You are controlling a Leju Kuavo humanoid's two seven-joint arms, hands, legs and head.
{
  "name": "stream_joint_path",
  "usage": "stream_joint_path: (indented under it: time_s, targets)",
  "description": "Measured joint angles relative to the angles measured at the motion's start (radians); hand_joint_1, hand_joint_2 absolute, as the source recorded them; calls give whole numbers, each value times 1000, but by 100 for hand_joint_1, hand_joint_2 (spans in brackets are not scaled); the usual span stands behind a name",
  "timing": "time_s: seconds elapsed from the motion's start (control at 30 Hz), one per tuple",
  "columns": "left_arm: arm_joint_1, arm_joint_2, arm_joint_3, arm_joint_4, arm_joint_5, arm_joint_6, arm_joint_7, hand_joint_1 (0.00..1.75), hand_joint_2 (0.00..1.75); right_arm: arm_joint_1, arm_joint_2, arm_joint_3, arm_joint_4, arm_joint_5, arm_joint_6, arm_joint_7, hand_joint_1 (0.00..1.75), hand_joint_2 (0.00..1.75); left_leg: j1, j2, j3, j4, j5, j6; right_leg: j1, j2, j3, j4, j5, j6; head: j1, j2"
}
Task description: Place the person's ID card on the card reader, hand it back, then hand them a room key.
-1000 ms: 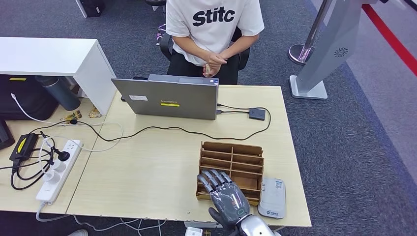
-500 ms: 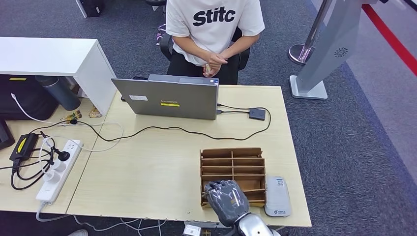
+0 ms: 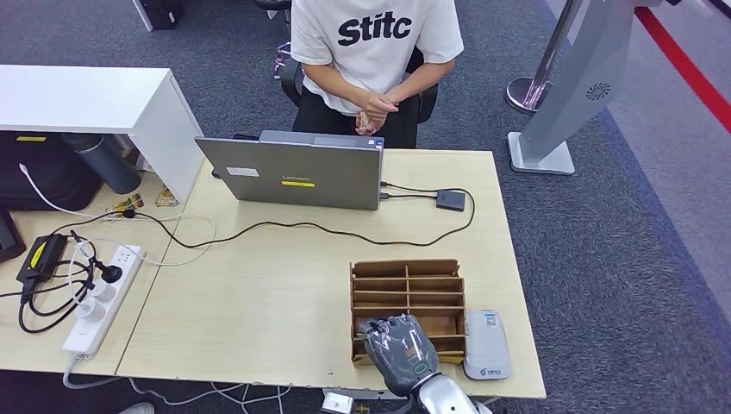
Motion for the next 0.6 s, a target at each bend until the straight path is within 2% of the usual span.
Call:
stream_joint_path:
  time_s: [0.23, 0.43, 0.6]
  targets:
    - [0, 0, 0, 0, -6, 0, 0, 0, 175, 6, 1, -16, -12, 28, -26, -2, 167, 175, 0, 0, 0, 0, 0, 0, 0, 0, 0, 0, 0, 0, 0, 0]
    - [0, 0, -1, 0, -14, -1, 0, 0, 175, 6, 2, -27, -84, 32, -69, -19, 175, 175, 0, 0, 0, 0, 0, 0, 0, 0, 0, 0, 0, 0, 0, 0]
    - [0, 0, -2, 0, -21, -4, 0, 0, 175, -7, 7, -38, -142, 25, -87, -33, 175, 175, 0, 0, 0, 0, 0, 0, 0, 0, 0, 0, 0, 0, 0, 0]
